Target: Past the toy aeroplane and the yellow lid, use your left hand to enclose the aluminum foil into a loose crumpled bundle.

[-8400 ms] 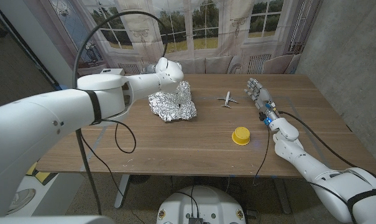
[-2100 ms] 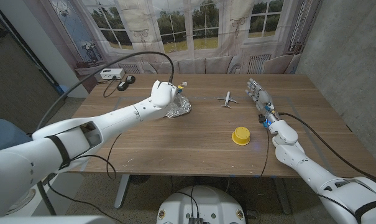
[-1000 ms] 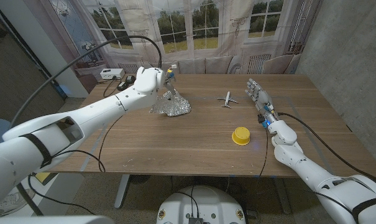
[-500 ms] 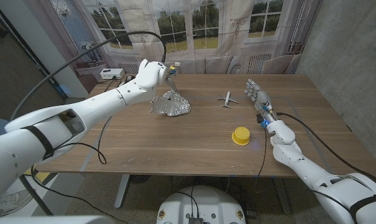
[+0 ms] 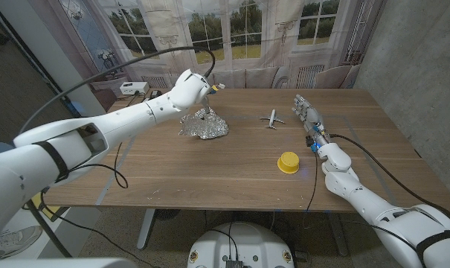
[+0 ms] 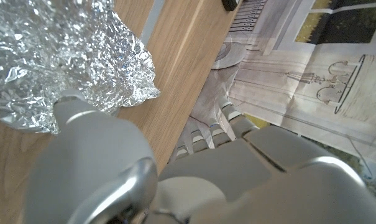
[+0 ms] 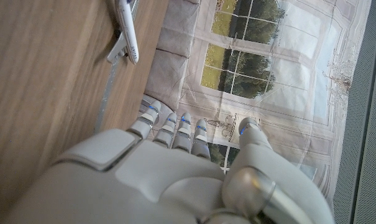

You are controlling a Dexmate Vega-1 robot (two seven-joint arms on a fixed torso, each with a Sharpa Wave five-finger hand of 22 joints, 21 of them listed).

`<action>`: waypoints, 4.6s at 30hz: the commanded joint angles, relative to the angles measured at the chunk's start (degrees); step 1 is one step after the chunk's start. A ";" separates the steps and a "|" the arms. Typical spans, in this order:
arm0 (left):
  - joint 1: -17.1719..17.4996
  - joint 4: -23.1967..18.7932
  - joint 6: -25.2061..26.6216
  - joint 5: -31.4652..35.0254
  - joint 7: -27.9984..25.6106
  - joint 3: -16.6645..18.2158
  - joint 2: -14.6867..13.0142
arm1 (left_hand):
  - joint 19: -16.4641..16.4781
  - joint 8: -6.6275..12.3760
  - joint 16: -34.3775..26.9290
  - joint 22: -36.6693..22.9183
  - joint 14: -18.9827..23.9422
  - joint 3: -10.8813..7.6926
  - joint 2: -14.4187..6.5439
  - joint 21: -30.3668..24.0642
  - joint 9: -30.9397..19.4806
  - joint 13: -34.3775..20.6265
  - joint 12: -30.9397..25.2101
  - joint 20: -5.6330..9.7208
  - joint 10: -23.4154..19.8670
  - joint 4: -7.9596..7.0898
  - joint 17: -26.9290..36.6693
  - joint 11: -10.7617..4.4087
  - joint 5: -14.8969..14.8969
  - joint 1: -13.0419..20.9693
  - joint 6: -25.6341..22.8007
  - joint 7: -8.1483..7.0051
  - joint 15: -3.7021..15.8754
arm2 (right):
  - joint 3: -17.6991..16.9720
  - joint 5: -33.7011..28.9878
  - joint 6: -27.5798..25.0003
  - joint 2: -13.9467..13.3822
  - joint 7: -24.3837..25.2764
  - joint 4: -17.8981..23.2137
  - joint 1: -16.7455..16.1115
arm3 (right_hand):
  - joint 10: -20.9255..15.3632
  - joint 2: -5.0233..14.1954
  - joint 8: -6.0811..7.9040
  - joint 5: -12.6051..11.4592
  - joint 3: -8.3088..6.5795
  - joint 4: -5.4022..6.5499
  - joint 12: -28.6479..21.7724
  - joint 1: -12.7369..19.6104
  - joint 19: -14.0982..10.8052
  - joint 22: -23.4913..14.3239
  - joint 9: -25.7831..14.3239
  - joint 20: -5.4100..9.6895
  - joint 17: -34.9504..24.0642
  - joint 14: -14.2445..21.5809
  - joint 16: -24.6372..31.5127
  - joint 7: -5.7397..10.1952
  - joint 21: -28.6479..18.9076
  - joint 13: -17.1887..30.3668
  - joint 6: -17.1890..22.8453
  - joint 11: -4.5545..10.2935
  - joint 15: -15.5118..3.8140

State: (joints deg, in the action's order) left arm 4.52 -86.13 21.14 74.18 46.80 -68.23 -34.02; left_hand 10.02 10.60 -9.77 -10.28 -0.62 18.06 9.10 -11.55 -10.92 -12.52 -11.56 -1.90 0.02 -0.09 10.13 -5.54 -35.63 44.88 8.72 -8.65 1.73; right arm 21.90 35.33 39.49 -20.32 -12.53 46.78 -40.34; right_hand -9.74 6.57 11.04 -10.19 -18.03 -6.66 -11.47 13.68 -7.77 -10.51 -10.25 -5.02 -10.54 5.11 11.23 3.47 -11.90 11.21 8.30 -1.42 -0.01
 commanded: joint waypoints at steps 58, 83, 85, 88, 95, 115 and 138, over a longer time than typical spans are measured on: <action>13.14 11.29 3.77 -3.76 -20.32 3.11 4.19 | 34.23 9.53 -5.37 -1.30 34.14 -9.65 -18.99 -9.33 -2.01 -5.26 -9.19 6.28 -22.14 5.83 0.85 0.46 12.02 27.39 -38.98 5.22 8.86 | 1.70 -3.38 -0.44 0.51 3.44 -4.09 4.13 | -2.22 -0.19 0.06 -0.41 -0.20 0.73 -0.56 -1.27 0.49 -0.12 -0.24 0.33 -0.14 1.34 0.30 0.21 -0.04 0.15 0.82 -0.88 0.96; 13.47 12.95 8.16 -15.09 -25.18 4.25 5.62 | 47.31 0.55 -4.05 -1.04 48.23 -31.36 -20.05 -20.51 -0.78 -0.68 -4.88 11.56 -34.25 0.13 0.95 4.81 16.95 33.50 -48.51 12.92 11.16 | 1.83 -3.46 -0.73 0.49 3.63 -3.80 4.07 | -2.45 -0.01 0.05 -0.42 -0.29 1.04 -0.48 -1.73 0.38 -0.10 -0.24 0.78 -0.19 1.52 0.27 0.10 -0.11 0.15 1.03 -1.14 1.09; 13.38 12.94 7.86 -15.95 -25.70 4.25 5.40 | 47.39 1.01 -4.08 -0.59 49.11 -32.31 -20.03 -20.49 -0.86 -0.68 -5.09 11.73 -35.83 -0.19 0.97 5.66 17.11 33.48 -49.52 14.44 11.23 | 1.79 -3.28 -0.53 0.76 3.32 -4.40 4.35 | -2.44 -0.01 0.05 -0.42 -0.30 1.05 -0.47 -1.74 0.36 -0.10 -0.24 0.78 -0.19 1.50 0.26 0.05 -0.12 0.15 1.04 -1.15 1.06; 13.51 12.99 7.83 -17.96 -26.60 4.89 5.36 | 47.89 1.62 -4.70 -0.41 51.85 -34.11 -20.06 -20.96 -1.06 -1.07 -5.61 12.26 -38.35 -0.27 1.09 7.34 17.28 34.04 -51.26 15.80 11.21 | 1.81 -3.18 -0.38 1.02 3.05 -5.06 4.67 | -2.49 0.03 0.07 -0.43 -0.33 1.07 -0.47 -1.78 0.24 -0.10 -0.24 0.95 -0.18 1.57 0.27 -0.12 -0.16 0.16 1.12 -1.23 1.04; 13.45 12.55 8.16 -20.65 -28.30 5.20 4.91 | 49.62 3.23 -5.30 -0.01 57.29 -38.59 -19.54 -22.14 -2.02 -2.63 -6.71 11.91 -43.55 -0.22 1.01 8.21 17.51 35.25 -56.23 16.42 10.95 | 2.03 -3.42 -0.10 1.39 2.87 -6.06 5.40 | -2.53 0.07 0.04 -0.43 -0.38 1.11 -0.45 -1.82 0.12 -0.08 -0.24 1.04 -0.18 1.65 0.26 -0.08 -0.21 0.16 1.11 -1.15 1.14; 10.32 9.16 12.36 -11.06 -16.59 -0.30 3.69 | 15.24 -0.60 -0.02 -0.40 20.84 -26.63 -7.84 -11.64 0.09 -2.33 1.00 -5.94 -13.11 -8.70 0.91 0.48 23.92 0.26 -17.51 -0.12 -0.34 | 1.83 -3.02 0.53 1.17 2.21 -5.55 5.05 | -2.42 -0.01 -0.06 -0.46 -0.50 1.06 -0.30 -1.85 0.38 -0.06 -0.24 0.81 -0.12 1.60 0.13 -0.01 -0.10 0.17 0.99 -1.22 1.30; 8.01 2.85 11.61 -12.59 -2.18 2.69 0.93 | -1.97 -0.18 0.06 -0.49 -2.21 -20.34 -6.48 -0.48 0.08 -1.26 0.51 -10.30 9.14 -6.10 0.47 4.59 21.60 -11.15 4.50 -1.82 -7.63 | 1.30 -2.82 -0.44 -0.54 3.53 0.13 1.81 | -2.43 -0.11 -0.08 -0.47 -0.60 1.02 -0.24 -1.91 0.42 -0.05 -0.24 0.69 -0.09 1.69 0.08 0.10 -0.09 0.18 1.02 -1.11 1.32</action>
State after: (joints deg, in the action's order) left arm 14.86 -80.75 33.75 60.76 36.27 -65.66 -31.75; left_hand 10.46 9.89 -9.70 -10.61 -0.11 -2.34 2.17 -13.18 -10.65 -13.83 -10.77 -12.13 7.08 -7.15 10.65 -1.46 -13.49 32.66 9.76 -10.53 -5.60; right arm 23.41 32.48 39.46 -20.29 -9.64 44.69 -37.30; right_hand -12.00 6.36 11.04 -10.42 -18.33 -5.86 -11.92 11.98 -7.64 -10.40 -10.25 -4.33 -10.51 6.44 11.23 3.38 -11.90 11.21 9.01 -2.65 1.31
